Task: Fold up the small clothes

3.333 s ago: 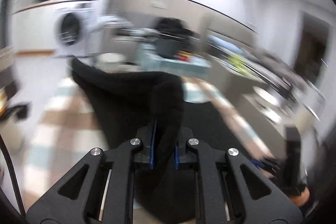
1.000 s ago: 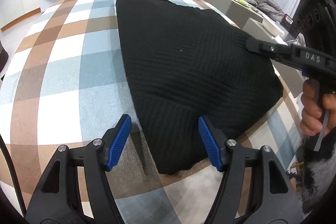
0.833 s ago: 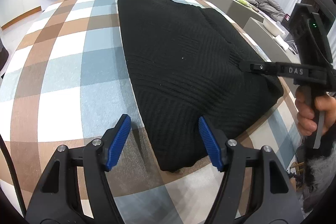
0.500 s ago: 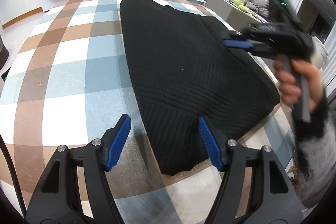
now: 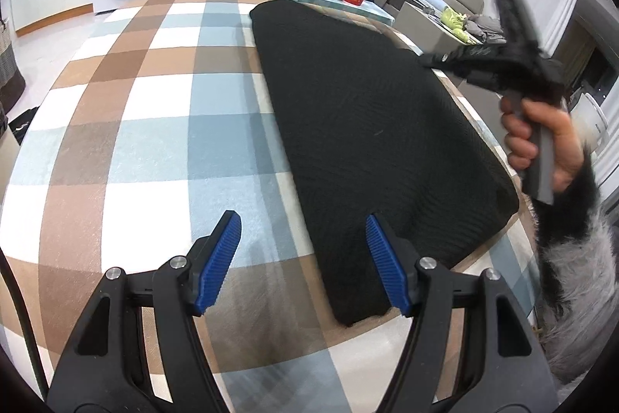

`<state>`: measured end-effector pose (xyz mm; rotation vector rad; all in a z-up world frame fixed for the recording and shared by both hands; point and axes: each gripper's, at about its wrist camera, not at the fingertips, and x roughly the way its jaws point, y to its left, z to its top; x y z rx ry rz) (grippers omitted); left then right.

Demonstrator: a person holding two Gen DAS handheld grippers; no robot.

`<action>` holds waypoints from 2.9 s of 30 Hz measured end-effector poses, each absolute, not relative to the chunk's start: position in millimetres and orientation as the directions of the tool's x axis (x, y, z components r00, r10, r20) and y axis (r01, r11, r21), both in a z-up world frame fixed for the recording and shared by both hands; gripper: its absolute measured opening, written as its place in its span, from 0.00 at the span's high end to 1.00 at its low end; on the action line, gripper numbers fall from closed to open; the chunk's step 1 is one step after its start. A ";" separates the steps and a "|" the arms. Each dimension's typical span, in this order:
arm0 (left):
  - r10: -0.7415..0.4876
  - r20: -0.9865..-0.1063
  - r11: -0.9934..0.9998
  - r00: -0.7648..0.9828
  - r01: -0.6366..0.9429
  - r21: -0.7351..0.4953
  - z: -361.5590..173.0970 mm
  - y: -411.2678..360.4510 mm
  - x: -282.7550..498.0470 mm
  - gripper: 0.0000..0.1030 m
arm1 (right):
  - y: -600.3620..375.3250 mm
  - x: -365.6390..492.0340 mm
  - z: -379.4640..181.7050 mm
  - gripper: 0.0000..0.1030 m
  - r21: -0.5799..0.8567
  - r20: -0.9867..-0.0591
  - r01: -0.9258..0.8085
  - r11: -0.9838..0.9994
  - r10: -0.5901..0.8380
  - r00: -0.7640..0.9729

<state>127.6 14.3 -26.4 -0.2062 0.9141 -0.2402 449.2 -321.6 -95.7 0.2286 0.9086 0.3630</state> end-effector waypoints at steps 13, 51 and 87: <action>-0.301 -0.763 0.951 0.572 0.117 -0.287 -34.4 7.4 131.6 0.37 | -332.0 316.7 -111.3 0.70 0.497 -0.712 -0.359 0.790 0.608 0.352; -0.291 -0.764 0.954 0.575 0.111 -0.280 -34.4 11.9 137.8 0.37 | -282.8 396.9 -133.6 0.83 0.434 -0.733 -0.385 0.815 0.567 0.375; -0.277 -0.778 0.958 0.564 0.098 -0.270 -37.6 8.7 148.2 0.37 | -357.0 480.8 -79.4 0.92 0.241 -0.682 -0.243 0.939 0.342 0.646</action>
